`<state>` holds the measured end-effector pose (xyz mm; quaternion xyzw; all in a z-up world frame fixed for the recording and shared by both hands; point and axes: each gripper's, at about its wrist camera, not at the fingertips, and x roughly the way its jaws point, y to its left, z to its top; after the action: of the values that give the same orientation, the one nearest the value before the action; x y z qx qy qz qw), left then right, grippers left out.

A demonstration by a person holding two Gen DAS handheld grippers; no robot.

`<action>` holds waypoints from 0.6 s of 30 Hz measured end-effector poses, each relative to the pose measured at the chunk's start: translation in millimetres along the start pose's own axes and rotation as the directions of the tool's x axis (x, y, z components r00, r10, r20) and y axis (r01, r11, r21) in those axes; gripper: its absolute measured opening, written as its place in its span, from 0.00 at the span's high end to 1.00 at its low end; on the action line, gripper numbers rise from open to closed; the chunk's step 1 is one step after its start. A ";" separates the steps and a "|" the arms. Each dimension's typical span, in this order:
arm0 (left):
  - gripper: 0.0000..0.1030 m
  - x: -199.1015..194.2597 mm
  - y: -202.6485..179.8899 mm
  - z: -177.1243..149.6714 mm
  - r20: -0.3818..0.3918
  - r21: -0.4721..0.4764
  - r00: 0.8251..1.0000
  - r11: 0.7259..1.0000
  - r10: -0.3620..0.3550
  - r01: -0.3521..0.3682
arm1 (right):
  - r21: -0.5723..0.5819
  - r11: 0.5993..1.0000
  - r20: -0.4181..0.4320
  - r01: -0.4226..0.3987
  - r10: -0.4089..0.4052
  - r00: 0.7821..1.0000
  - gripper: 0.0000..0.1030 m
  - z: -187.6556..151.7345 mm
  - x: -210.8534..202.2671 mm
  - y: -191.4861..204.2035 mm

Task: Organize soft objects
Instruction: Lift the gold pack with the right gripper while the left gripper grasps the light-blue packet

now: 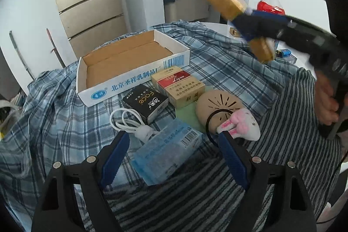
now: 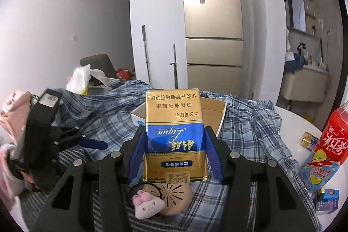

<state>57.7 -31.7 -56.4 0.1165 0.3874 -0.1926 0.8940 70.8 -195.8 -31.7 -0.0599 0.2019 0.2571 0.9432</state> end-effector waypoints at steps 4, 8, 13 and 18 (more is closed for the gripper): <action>0.17 9.9 9.5 1.1 -0.052 -0.013 0.999 1.000 0.011 -0.012 | 0.007 1.000 -0.026 0.011 -0.011 1.000 0.49 -10.1 7.4 -5.1; 0.17 24.7 22.0 -1.1 -0.117 -0.064 0.991 0.996 -0.070 0.063 | 0.050 0.999 -0.031 -0.016 0.017 0.999 0.49 -12.4 8.4 -17.0; 0.17 35.5 22.7 -5.2 -0.148 -0.077 0.984 0.993 -0.098 0.087 | 0.053 0.997 -0.022 -0.054 0.055 0.998 0.48 -13.9 6.5 -16.7; 0.22 32.1 25.5 -6.8 -0.125 -0.091 0.986 0.991 -0.110 0.099 | 0.051 0.997 -0.025 -0.061 0.062 0.998 0.48 -15.1 7.3 -14.7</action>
<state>84.5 -14.5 -83.1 0.0703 0.4581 -0.2145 0.8598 78.8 -208.3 -48.4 -0.0335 0.2225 0.2802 0.9332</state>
